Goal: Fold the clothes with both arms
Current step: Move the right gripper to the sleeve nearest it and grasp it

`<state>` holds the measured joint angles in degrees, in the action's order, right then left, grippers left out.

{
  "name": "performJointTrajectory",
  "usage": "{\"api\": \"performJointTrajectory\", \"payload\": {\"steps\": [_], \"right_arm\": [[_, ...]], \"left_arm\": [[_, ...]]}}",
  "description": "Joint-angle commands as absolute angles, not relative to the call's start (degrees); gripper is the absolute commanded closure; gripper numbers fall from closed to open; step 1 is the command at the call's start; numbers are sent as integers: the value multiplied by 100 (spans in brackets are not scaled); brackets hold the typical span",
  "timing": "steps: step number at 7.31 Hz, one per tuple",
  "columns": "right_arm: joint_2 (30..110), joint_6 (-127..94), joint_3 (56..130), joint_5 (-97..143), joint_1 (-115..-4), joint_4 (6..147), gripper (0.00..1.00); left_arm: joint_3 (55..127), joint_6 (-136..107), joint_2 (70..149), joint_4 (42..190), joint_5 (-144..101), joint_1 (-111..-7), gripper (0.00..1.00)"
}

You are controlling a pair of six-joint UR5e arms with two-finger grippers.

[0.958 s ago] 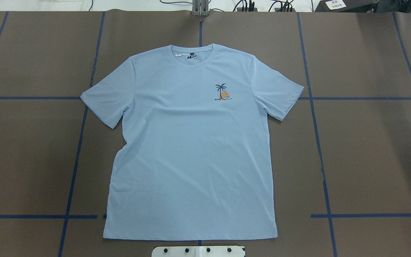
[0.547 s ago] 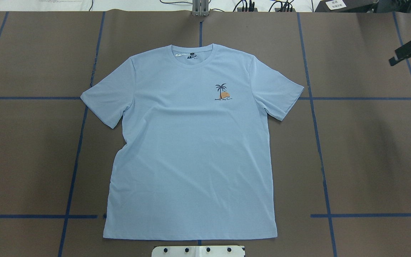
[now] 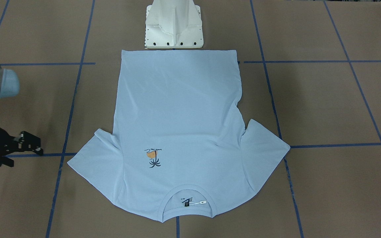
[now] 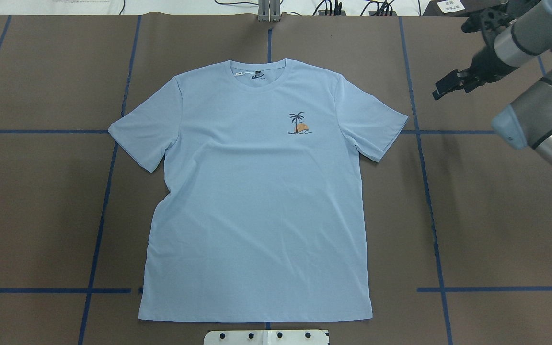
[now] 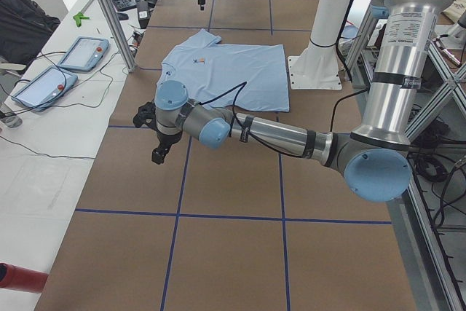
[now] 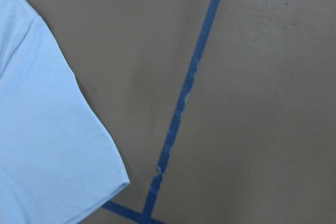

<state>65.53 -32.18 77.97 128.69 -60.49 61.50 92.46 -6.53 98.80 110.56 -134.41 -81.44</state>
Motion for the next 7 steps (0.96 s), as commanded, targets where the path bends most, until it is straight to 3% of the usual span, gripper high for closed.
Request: {"api": "performJointTrajectory", "payload": {"steps": [1,7], "right_arm": [[6127,-4515,7418,11938,-5293,5634,0],[6222,-4491,7313,11760,-5001,5713,6]], "left_arm": [[9176,-905,9861,11346,-13438,-8112,0],[9202,-1037,9861,11347,-13482,-8121,0]]}}
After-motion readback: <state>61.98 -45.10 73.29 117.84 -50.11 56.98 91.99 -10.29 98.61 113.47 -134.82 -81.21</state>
